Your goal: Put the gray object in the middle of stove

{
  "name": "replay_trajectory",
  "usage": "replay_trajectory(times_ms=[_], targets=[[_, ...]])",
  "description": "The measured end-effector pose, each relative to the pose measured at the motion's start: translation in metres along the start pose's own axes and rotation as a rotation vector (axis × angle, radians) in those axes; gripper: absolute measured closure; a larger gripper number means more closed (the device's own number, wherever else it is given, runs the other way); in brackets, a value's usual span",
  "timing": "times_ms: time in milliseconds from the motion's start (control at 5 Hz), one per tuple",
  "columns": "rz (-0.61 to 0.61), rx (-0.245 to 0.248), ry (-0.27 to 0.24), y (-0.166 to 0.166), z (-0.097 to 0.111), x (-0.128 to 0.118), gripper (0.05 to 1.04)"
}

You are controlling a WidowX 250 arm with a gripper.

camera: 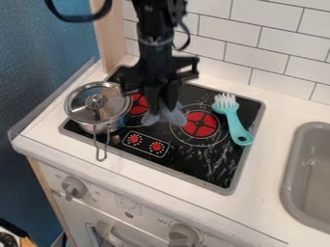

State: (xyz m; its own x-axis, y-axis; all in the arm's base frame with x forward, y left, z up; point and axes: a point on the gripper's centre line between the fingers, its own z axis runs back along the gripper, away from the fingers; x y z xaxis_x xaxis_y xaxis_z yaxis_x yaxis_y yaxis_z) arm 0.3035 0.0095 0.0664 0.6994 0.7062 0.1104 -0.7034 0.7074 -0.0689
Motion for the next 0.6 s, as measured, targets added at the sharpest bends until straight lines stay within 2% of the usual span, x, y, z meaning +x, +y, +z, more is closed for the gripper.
replay_trajectory(times_ms=[200,400,600], targets=[[-0.021,0.012,0.048,-0.003,-0.020,-0.006,0.839],[-0.040,0.007,0.074,-0.011,-0.030,-0.005,0.788],[-0.041,0.027,0.074,-0.014,-0.030,-0.003,0.499]])
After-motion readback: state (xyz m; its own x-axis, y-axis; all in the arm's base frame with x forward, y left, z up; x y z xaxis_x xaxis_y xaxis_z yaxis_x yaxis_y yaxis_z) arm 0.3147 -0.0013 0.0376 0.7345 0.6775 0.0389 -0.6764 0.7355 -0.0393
